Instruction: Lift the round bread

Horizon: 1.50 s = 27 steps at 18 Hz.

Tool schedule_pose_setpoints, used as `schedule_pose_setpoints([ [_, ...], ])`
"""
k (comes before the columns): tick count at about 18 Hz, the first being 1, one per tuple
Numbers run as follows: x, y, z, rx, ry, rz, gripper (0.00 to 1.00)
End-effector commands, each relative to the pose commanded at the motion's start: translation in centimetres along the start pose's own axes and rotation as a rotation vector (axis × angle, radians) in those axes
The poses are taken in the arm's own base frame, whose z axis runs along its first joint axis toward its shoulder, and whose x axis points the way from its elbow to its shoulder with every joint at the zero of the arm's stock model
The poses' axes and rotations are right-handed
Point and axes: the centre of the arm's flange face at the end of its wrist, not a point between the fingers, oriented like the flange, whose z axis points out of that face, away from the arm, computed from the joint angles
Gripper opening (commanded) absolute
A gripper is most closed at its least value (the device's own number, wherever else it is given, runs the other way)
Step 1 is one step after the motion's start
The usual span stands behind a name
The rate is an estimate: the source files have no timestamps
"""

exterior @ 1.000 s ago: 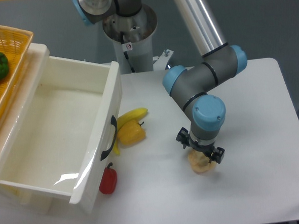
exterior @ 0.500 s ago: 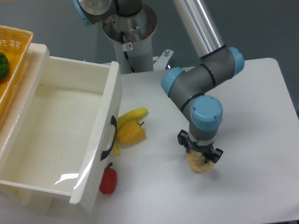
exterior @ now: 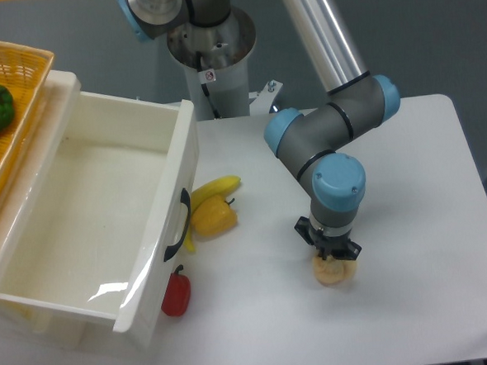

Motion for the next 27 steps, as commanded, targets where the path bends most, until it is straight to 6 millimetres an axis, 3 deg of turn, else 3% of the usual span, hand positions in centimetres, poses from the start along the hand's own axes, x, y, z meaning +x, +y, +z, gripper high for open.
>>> schedule_pose_setpoints([
  [8, -2.7, 0.6, -3.1, 0.053, 0.006, -0.017, 0.0],
  [15, -6.6, 1.6, -8.1, 0.047, 0.066, 0.077, 0.0],
  [21, -8.6, 1.0, -10.6, 0.045, 0.106, 0.099, 0.0],
  [27, -10.1, 3.6, -12.3, 0.011, 0.134, 0.168, 0.0],
])
